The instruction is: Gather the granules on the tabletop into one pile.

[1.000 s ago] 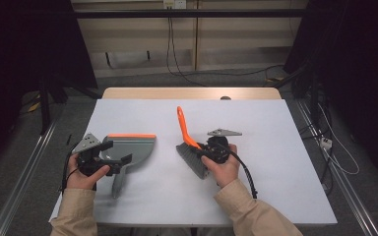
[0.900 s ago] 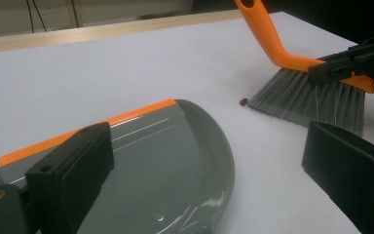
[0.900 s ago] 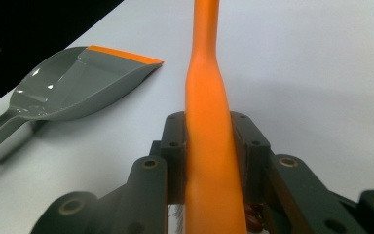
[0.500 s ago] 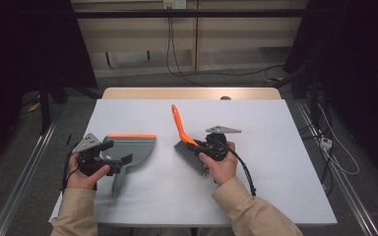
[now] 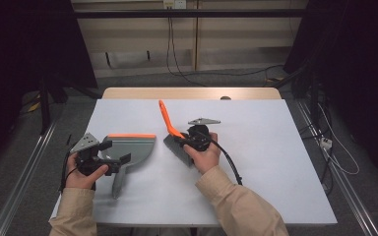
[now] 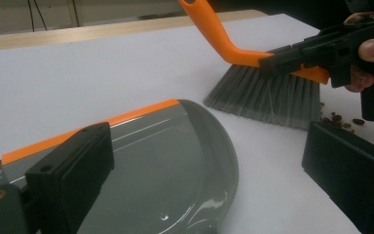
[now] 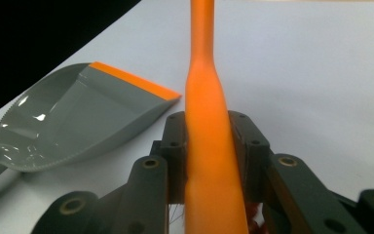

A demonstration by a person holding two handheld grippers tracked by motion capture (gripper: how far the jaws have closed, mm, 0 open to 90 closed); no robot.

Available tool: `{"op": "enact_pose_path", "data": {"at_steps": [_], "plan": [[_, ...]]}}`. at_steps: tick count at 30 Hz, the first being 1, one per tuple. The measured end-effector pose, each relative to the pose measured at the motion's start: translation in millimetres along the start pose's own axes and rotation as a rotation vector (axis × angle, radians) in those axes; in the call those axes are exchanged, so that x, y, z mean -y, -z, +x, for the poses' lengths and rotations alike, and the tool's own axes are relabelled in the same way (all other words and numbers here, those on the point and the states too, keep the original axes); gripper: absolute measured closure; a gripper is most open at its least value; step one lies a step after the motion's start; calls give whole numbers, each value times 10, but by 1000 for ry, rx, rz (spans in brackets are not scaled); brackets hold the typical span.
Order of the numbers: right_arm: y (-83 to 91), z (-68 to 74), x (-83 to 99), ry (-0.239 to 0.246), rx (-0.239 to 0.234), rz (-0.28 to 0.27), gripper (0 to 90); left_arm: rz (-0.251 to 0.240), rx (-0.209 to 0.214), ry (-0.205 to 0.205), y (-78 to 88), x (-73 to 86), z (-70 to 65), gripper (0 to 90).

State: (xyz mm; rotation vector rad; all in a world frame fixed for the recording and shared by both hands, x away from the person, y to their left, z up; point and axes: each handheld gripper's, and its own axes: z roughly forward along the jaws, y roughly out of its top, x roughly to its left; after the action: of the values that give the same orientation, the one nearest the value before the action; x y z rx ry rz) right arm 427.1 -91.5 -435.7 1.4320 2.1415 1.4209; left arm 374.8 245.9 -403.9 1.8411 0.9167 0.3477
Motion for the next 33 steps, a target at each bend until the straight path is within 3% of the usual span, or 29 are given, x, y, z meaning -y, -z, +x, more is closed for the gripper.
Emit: {"op": "enact_pose_path", "data": {"at_steps": [10, 20, 24, 27, 33], "plan": [[291, -168, 139, -36, 32, -18, 712, 6, -2, -10, -14, -2, -23, 47], [388, -202, 139, -82, -44, -64, 713, 14, 1, -12, -42, 1, -34, 47], [431, -198, 49, -69, -65, -78, 713, 17, 2, -11, -41, 3, -28, 47], [478, -239, -50, -33, -74, -95, 713, 14, -1, -8, -36, 3, -24, 47], [532, -463, -241, 67, -66, -109, 713, 17, -3, -5, -38, 6, -18, 47]]}}
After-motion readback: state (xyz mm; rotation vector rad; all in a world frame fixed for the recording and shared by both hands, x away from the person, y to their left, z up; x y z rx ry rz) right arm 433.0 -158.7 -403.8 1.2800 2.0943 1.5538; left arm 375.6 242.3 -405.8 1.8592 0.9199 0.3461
